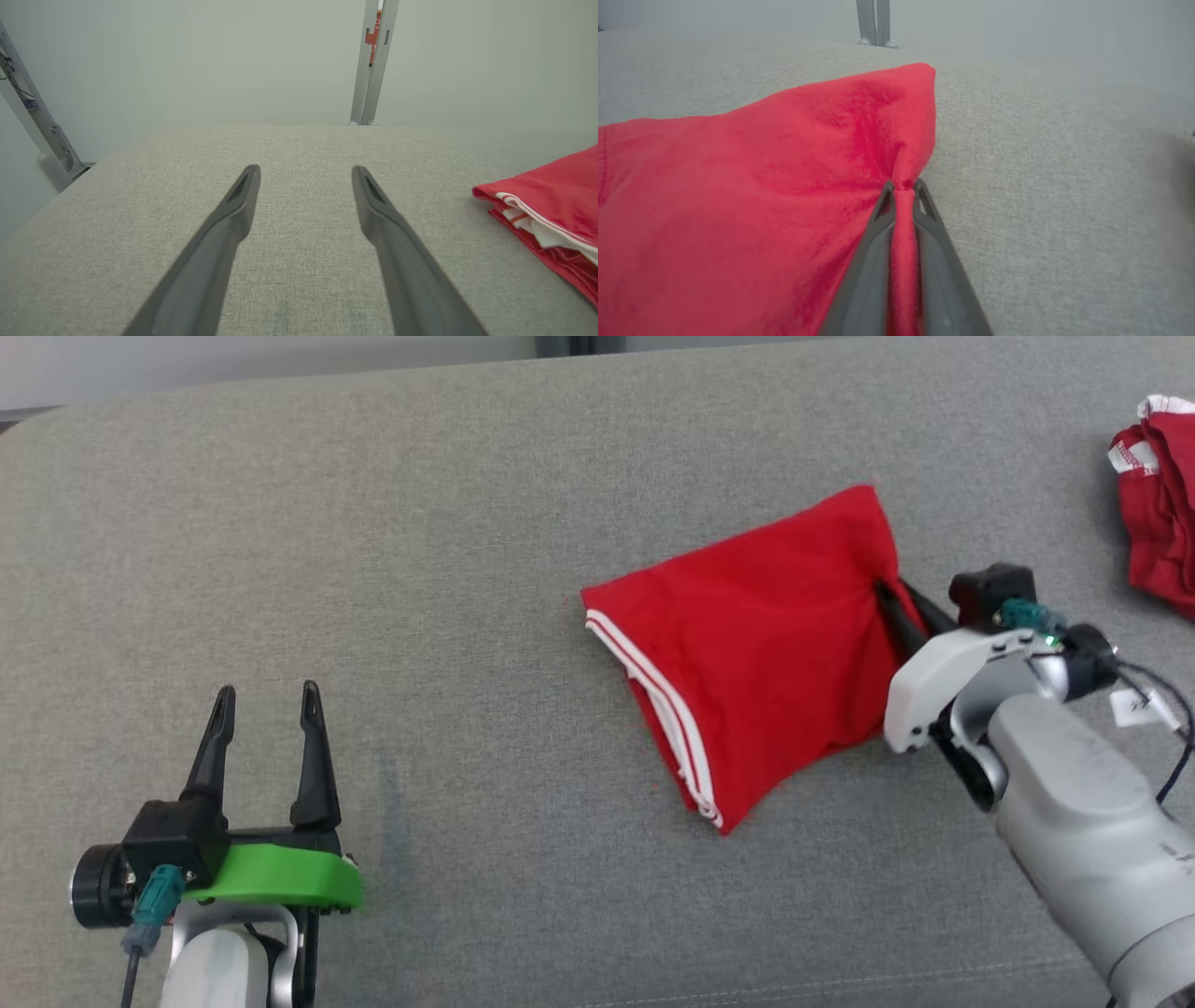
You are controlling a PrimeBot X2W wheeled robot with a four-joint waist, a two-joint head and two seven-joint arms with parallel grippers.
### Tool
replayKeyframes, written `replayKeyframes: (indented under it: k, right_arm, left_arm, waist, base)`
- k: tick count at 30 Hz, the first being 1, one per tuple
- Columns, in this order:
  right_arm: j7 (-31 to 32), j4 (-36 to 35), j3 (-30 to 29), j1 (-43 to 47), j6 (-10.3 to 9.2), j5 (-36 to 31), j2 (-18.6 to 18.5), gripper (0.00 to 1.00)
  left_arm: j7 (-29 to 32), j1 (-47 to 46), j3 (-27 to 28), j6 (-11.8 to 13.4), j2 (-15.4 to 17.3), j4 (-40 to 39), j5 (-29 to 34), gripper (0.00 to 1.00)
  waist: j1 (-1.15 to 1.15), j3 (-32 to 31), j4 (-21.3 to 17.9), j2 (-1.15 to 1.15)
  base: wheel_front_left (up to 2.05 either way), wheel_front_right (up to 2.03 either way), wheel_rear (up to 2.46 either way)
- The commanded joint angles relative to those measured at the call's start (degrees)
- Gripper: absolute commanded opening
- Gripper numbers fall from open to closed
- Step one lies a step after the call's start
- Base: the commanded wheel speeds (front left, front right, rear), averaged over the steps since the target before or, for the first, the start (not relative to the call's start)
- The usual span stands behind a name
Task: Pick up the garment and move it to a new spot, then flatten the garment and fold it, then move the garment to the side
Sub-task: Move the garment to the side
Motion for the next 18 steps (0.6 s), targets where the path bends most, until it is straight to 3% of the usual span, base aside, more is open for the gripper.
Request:
replayKeyframes:
  k: [1, 10, 18]
  right_arm:
    - [0.70, -1.05, 0.51, -1.78, -0.14, 0.25, -1.71, 0.00]
    - [5.52, -10.29, 1.75, -10.11, -0.14, 3.97, -15.41, 0.00]
    - [9.33, -15.75, 0.11, -13.82, -0.13, 8.64, -23.36, 0.00]
  left_arm:
    - [-0.14, -1.56, -0.03, -0.22, 0.42, -0.58, 0.17, 1.00]
    - [-0.14, -4.49, -0.15, -0.65, 2.57, -3.74, 1.38, 1.00]
    - [1.96, -6.19, 0.41, -1.11, 6.51, -6.36, 2.66, 1.00]
  waist:
    - [0.00, 3.29, -2.87, 0.00]
    - [0.00, 10.92, -9.70, 0.00]
    - [0.00, 15.74, -15.58, 0.00]
  base:
    - [0.00, 0.00, 0.00]
    - [0.00, 0.00, 0.00]
    - [0.00, 0.00, 0.00]
